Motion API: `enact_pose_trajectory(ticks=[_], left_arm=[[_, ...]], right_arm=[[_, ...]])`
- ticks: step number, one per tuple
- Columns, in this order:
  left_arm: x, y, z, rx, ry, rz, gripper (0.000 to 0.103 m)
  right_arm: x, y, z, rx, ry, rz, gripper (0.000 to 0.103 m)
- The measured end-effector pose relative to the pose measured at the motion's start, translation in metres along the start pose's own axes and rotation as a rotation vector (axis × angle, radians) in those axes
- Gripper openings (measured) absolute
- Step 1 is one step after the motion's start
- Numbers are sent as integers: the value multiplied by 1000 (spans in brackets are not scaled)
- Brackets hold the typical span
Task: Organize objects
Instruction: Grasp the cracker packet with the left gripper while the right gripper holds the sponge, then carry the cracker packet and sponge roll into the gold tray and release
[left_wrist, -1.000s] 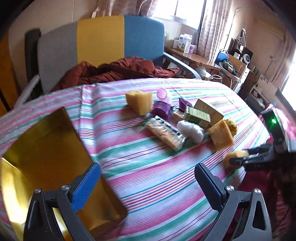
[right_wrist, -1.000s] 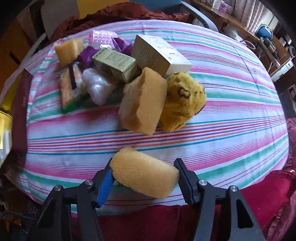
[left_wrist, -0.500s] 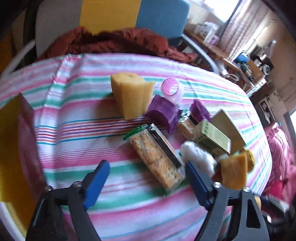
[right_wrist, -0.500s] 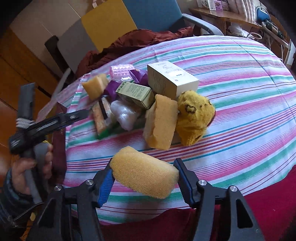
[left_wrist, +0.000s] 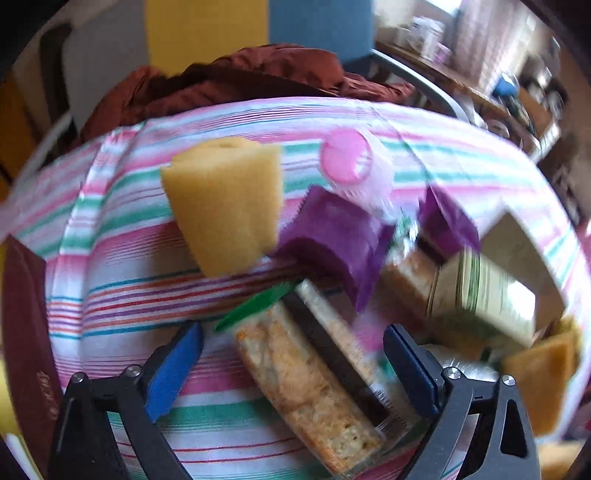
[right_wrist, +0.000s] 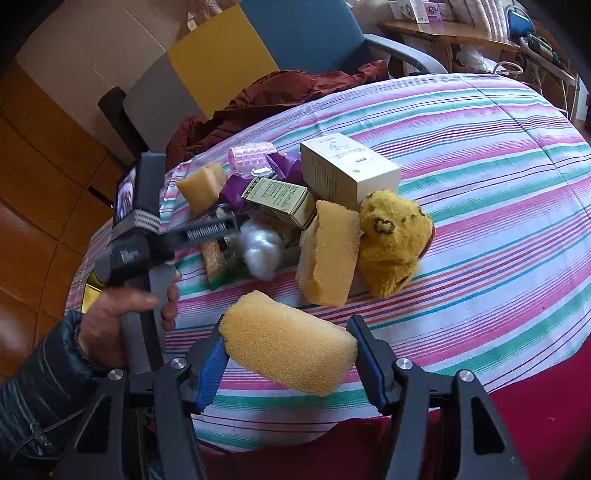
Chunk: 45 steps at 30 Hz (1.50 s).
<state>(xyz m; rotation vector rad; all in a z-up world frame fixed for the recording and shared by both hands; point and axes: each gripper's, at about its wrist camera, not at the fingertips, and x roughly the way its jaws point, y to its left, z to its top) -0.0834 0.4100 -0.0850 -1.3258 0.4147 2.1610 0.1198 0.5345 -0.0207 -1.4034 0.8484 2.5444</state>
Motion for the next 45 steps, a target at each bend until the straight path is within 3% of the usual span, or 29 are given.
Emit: enact_pose_trajectory(ticks=[5, 8, 10, 12, 18, 25, 33, 38, 45], left_arm=[[-12, 10, -16, 13, -25, -15, 83], [-17, 12, -22, 15, -36, -21, 70], [-22, 17, -26, 14, -46, -22, 52], [-25, 22, -30, 7, -48, -39, 48], [-36, 18, -48, 62, -69, -56, 47], [-66, 14, -84, 104, -87, -162, 48], [-134, 54, -108, 64, -185, -234, 48], [-168, 102, -116, -44, -232, -260, 48], [-193, 187, -133, -190, -264, -172, 48]], right_arm=[[-1, -1, 1, 3, -11, -5, 63], [-1, -1, 1, 4, -16, -12, 63], [-2, -1, 1, 6, -24, -21, 63], [-2, -2, 1, 8, -28, -28, 63], [-4, -1, 1, 7, -44, -64, 63], [-7, 1, 0, 0, -66, -117, 63], [-10, 11, -2, -18, -99, -219, 63], [-5, 52, -3, -66, -98, -115, 63], [19, 143, -9, -210, -61, 51, 63]])
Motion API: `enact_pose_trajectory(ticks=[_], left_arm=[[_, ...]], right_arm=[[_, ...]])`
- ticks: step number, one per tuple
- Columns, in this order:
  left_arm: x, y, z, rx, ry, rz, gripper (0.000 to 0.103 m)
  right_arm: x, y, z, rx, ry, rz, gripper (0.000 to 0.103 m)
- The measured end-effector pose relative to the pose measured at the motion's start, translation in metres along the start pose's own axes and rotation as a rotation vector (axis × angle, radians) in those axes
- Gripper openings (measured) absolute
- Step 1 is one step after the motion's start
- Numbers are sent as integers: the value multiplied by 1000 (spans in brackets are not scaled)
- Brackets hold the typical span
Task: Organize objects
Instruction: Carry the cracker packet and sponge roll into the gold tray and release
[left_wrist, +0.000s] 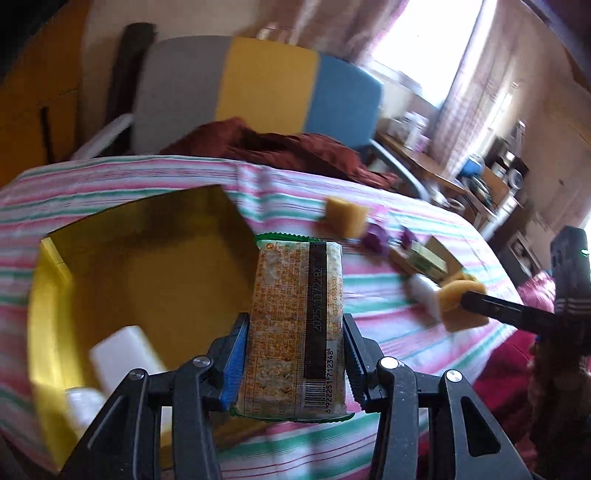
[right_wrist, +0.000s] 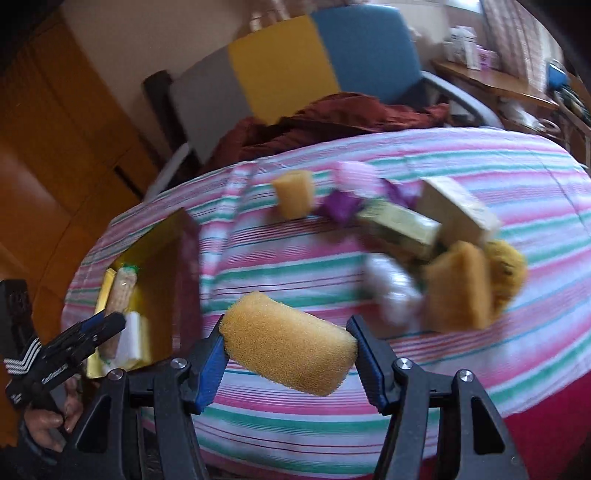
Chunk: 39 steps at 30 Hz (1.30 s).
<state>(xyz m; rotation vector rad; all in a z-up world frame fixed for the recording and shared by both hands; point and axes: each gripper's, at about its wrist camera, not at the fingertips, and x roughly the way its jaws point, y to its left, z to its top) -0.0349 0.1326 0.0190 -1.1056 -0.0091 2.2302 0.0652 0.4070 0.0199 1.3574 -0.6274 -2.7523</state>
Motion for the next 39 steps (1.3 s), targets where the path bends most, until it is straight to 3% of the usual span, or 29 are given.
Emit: enact_pose_trajectory(ticks=[7, 14, 19, 20, 24, 29, 39], left_arm=[[-16, 74, 6, -85, -34, 103, 48], [-11, 114, 19, -103, -47, 185, 48], [-3, 144, 31, -130, -54, 247, 51], [-2, 149, 31, -139, -52, 255, 53], [-4, 158, 22, -168, -60, 293, 60], [-16, 151, -2, -194, -69, 297, 61], [-30, 113, -41, -190, -74, 273, 63]], right_arm=[[34, 106, -3, -193, 49, 151, 63], [77, 167, -21, -338, 121, 164, 66], [116, 182, -40, -394, 216, 84, 76], [120, 185, -46, -405, 239, 88, 81], [121, 189, -62, -441, 276, 133, 84], [107, 192, -64, -438, 241, 184, 85], [80, 180, -55, -327, 134, 153, 85]])
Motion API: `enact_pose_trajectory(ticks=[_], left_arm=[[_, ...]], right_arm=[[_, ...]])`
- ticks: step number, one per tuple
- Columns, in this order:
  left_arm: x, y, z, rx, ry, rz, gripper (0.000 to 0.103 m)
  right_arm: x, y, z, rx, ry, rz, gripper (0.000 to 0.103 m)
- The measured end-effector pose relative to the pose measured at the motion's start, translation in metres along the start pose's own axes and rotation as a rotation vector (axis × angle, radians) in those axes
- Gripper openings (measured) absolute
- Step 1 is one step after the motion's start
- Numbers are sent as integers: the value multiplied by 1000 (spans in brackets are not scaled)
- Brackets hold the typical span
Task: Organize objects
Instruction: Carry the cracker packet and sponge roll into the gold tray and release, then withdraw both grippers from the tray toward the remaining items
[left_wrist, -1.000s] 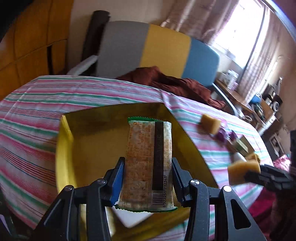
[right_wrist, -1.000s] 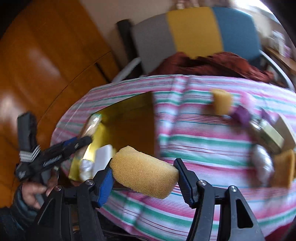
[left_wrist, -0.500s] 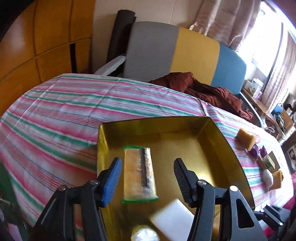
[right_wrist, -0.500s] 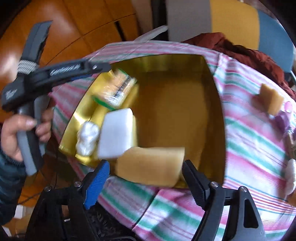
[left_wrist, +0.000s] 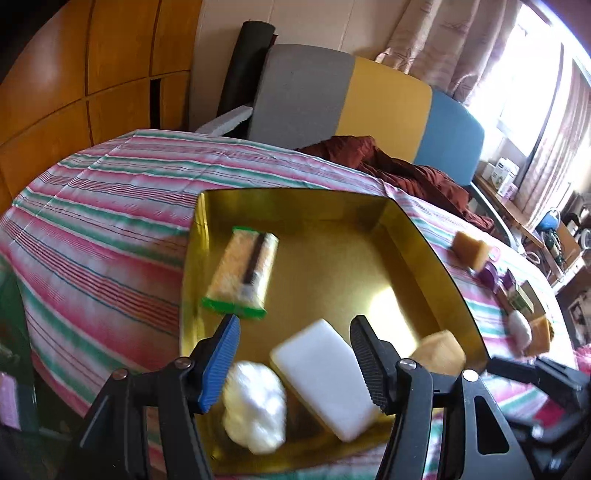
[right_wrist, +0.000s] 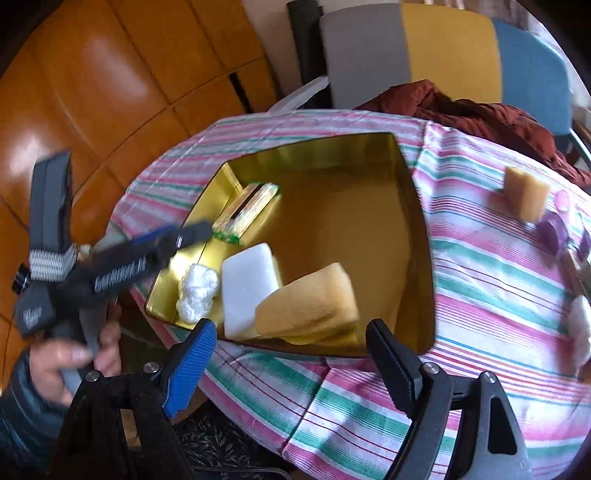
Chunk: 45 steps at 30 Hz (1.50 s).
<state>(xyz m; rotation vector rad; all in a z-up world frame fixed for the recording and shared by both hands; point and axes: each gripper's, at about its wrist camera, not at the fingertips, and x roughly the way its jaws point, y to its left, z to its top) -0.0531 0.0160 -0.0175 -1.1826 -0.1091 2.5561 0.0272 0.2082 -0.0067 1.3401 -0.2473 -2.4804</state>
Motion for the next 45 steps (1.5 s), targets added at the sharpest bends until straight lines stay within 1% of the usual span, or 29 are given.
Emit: enact_pose_trajectory(ticks=[2, 6, 12, 14, 16, 19, 20, 22, 23, 24, 25, 27, 30, 33, 37, 41, 43, 45], left_arm=[[-3, -10, -5, 25, 2, -6, 65], [-11, -31, -10, 80, -22, -17, 72], [-15, -47, -18, 105, -11, -38, 73], [-16, -51, -20, 111, -9, -44, 73], [-17, -54, -21, 118, -8, -46, 73], [-20, -58, -21, 121, -13, -48, 73], [-20, -58, -21, 119, -14, -49, 73], [-21, -59, -20, 117, -16, -51, 73], [-21, -60, -20, 117, -15, -51, 73], [-21, -60, -19, 118, -14, -51, 73], [-21, -61, -19, 120, -14, -53, 73], [-21, -62, -20, 125, -13, -51, 73], [-21, -63, -18, 134, -13, -50, 74], [-21, -65, -15, 139, -12, -50, 76], [-19, -68, -12, 150, -7, -52, 77], [-20, -75, -7, 171, -11, -52, 77], [-20, -79, -3, 181, -13, -56, 79], [-18, -84, 2, 192, -11, -62, 79]], right_arm=[[-7, -5, -1, 22, -34, -29, 85], [-19, -14, -2, 51, -94, -88, 89], [-32, -27, -5, 70, -146, -167, 91], [-42, -30, -7, 60, -192, -208, 90], [-61, -28, -7, 24, -284, -275, 90], [-100, -23, -10, -33, -487, -389, 91], [-108, -25, -11, -25, -524, -404, 91], [-116, -40, -12, 35, -568, -407, 101], [-116, -47, -12, 61, -560, -390, 103], [-112, -59, -11, 100, -520, -346, 103], [-105, -75, -10, 160, -455, -267, 103], [-96, -96, -12, 252, -404, -183, 101], [-87, -112, -18, 297, -366, -162, 103], [-80, -123, -24, 322, -317, -204, 103], [-86, -141, -32, 335, -286, -288, 103], [-100, -167, -25, 342, -278, -376, 103], [-111, -183, -20, 356, -272, -428, 103], [-121, -199, -14, 375, -281, -455, 103]])
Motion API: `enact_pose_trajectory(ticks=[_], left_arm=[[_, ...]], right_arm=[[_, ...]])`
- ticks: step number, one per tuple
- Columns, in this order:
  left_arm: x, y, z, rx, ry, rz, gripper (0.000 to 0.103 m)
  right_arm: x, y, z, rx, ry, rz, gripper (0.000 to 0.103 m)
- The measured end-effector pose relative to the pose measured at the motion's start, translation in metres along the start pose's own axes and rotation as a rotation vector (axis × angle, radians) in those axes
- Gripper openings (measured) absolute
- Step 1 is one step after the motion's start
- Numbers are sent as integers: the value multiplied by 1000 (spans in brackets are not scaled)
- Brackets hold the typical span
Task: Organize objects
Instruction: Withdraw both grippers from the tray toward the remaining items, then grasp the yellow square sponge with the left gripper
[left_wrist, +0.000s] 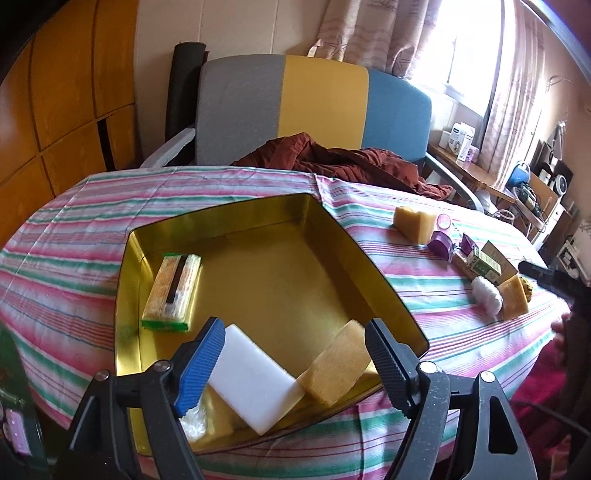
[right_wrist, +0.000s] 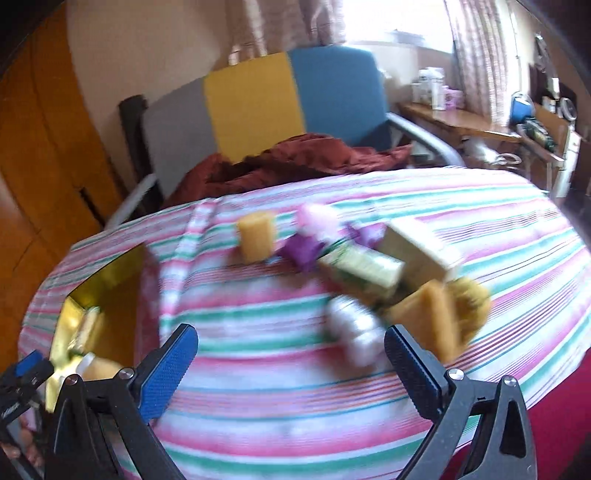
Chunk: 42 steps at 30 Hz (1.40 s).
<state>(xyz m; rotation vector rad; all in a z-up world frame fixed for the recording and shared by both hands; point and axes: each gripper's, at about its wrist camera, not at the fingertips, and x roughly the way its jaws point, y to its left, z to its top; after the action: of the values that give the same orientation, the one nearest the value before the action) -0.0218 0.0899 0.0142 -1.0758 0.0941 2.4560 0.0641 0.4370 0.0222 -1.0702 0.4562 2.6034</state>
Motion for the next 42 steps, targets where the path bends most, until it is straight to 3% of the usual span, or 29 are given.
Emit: enact_pose_trajectory(ticks=[7, 13, 23, 28, 42], left_arm=[[11, -25, 24, 55, 16, -40, 81], [33, -60, 55, 86, 51, -99, 82], [100, -134, 105, 112, 143, -194, 85], [144, -163, 126, 103, 201, -206, 85], [255, -217, 148, 147, 297, -105, 87]], right_arm=[[10, -68, 38, 83, -34, -127, 103], [30, -102, 32, 188, 26, -61, 103], [30, -98, 31, 191, 29, 31, 103], [29, -99, 30, 199, 30, 64, 103], [37, -88, 29, 144, 74, 69, 103]])
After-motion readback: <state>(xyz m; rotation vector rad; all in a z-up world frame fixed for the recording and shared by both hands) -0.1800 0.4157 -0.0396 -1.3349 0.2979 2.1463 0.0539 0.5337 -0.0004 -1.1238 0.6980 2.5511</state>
